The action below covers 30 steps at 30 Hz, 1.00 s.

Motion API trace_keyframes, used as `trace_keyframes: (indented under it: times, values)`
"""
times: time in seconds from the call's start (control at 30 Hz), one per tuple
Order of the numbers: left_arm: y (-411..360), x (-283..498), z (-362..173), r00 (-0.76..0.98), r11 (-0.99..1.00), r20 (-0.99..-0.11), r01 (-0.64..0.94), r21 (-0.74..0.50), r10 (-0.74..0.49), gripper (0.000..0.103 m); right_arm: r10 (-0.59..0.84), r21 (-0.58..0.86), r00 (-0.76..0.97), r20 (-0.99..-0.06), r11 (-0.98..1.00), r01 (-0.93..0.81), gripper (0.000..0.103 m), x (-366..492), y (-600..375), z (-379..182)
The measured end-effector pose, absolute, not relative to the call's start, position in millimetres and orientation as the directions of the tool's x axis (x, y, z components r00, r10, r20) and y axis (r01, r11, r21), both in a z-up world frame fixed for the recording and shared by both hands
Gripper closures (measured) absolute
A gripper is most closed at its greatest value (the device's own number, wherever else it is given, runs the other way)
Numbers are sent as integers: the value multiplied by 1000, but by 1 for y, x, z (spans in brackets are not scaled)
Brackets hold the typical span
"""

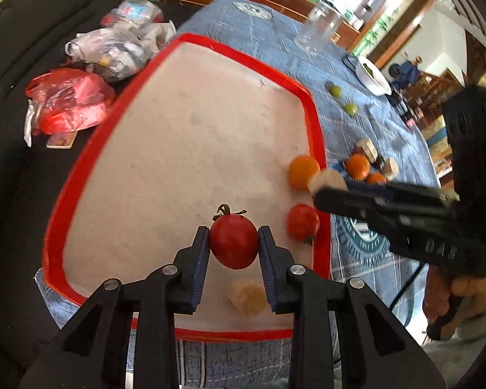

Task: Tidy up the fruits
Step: 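Lower the tomato and bread piece into the tray and open both tools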

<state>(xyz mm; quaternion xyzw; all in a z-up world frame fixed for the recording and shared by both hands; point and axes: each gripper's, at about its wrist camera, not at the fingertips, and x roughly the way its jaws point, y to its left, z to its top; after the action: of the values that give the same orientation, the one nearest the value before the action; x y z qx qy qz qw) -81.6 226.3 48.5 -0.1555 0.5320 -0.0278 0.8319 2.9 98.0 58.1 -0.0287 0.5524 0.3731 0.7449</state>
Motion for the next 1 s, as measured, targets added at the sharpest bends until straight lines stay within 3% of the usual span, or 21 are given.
trace_keyframes:
  times: [0.37,0.67,1.0]
  values:
    - [219,-83,39,395,954,-882,-39,-297,-258,75,516,395,54,-855,713,-580,75,11,124,37]
    - [219,-75,36,380,956,-886,-14,-294,-267,75,426,287,85,-901,730,-620,73,10,144,21]
    - [214,-72,36,368,959,-892,3,-283,-264,75,420,261,109,-901,725,-637,69,-1,147,25]
